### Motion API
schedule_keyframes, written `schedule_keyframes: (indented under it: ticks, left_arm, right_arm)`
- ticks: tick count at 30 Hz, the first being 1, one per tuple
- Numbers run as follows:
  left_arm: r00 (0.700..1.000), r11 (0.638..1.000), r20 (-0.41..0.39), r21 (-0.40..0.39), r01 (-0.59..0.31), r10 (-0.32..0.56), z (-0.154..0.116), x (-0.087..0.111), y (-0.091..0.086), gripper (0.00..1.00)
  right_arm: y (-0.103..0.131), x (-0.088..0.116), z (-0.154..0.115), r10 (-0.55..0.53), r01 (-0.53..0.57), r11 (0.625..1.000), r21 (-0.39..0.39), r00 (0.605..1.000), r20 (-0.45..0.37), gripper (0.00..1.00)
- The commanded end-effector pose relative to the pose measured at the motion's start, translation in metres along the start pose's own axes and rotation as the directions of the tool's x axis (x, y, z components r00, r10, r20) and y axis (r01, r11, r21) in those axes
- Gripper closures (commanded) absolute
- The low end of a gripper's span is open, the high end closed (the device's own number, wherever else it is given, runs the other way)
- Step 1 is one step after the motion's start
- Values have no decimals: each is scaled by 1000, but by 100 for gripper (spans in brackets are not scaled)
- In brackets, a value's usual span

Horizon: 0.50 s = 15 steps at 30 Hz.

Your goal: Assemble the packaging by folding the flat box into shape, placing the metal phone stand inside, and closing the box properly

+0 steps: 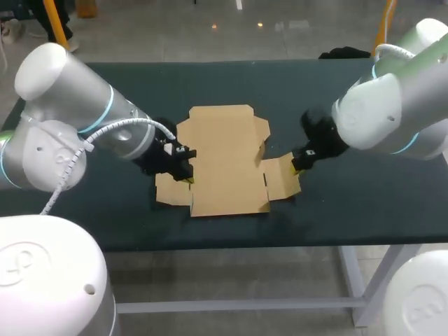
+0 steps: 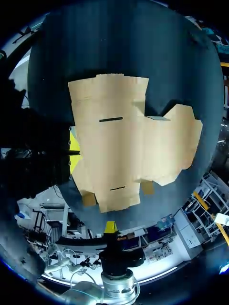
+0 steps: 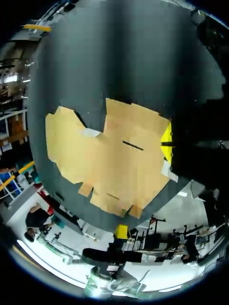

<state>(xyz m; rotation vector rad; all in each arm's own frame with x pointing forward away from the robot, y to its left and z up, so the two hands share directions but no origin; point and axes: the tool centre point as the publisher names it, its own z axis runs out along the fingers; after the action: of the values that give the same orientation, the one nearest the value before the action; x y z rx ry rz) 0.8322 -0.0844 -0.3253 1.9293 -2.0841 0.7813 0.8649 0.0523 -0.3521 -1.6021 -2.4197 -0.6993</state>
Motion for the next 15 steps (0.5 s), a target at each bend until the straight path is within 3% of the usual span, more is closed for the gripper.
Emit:
schedule_keyframes:
  ticks: [1, 4, 12, 15]
  left_arm:
    - [1000, 1000, -13, -11, -4, 4, -5, -6, -12, 100]
    - [1000, 1000, -26, -8, -9, 9, -7, -9, -20, 82]
    - [998, 1000, -56, 6, -9, 9, -13, -19, -38, 69]
    - [996, 1000, -84, 0, -6, 6, -13, -25, -44, 62]
  right_arm:
    - [13, -8, -10, 3, 7, 1000, 23, 922, -386, 100]
    - [20, -12, -14, -4, 14, 1000, 21, 919, -395, 100]
    - [39, -25, -16, -4, 12, 1000, 19, 916, -402, 100]
    - [43, -29, -16, 3, 7, 1000, 21, 911, -413, 96]
